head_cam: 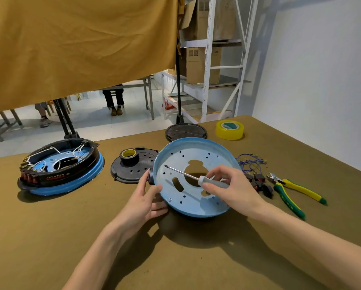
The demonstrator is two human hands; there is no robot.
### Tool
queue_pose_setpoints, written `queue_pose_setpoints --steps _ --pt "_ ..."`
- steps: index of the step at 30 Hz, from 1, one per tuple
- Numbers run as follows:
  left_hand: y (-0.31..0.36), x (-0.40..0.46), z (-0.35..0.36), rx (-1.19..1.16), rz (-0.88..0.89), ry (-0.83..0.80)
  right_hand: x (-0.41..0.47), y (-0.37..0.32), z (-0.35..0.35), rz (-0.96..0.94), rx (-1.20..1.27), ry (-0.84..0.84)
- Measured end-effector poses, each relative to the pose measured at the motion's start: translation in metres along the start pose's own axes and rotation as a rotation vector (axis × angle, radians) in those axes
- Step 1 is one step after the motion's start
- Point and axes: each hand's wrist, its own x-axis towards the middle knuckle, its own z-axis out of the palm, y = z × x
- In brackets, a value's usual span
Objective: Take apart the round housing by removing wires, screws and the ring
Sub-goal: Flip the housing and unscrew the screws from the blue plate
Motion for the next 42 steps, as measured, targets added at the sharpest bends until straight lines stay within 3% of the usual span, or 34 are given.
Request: queue_pose_setpoints --steps 5,9,12,16,24,30,34,39,42 --pt "0.008 0.012 0.008 -0.085 -0.019 0.115 -0.005 0.002 0.012 0.077 0.113 0.087" --pt "0.007 0.010 0.020 -0.148 -0.078 -0.024 -0.006 -0.001 0.016 0.086 0.182 0.135" --pt "0.007 0.011 0.029 -0.138 -0.087 0.035 -0.002 -0.005 0.010 0.080 0.273 0.158" --pt "0.008 0.015 0.020 -0.222 -0.097 0.186 0.013 -0.015 -0.016 0.023 0.361 0.326" --pt "0.010 0.015 -0.010 -0.478 -0.045 0.152 0.040 -0.008 -0.048 0.067 0.298 0.612" --pt "0.021 0.003 -0.015 -0.213 0.079 0.253 0.030 0.041 -0.044 0.258 0.177 0.491" --pt "0.013 -0.007 -0.012 -0.071 0.049 0.295 0.019 0.067 -0.028 0.344 0.057 0.342" --pt "-0.003 -0.020 -0.012 -0.226 -0.086 0.093 0.001 0.062 -0.019 0.270 0.180 0.393" --pt "-0.010 -0.020 -0.013 -0.294 -0.087 0.034 -0.008 0.036 -0.028 0.106 0.077 0.368"
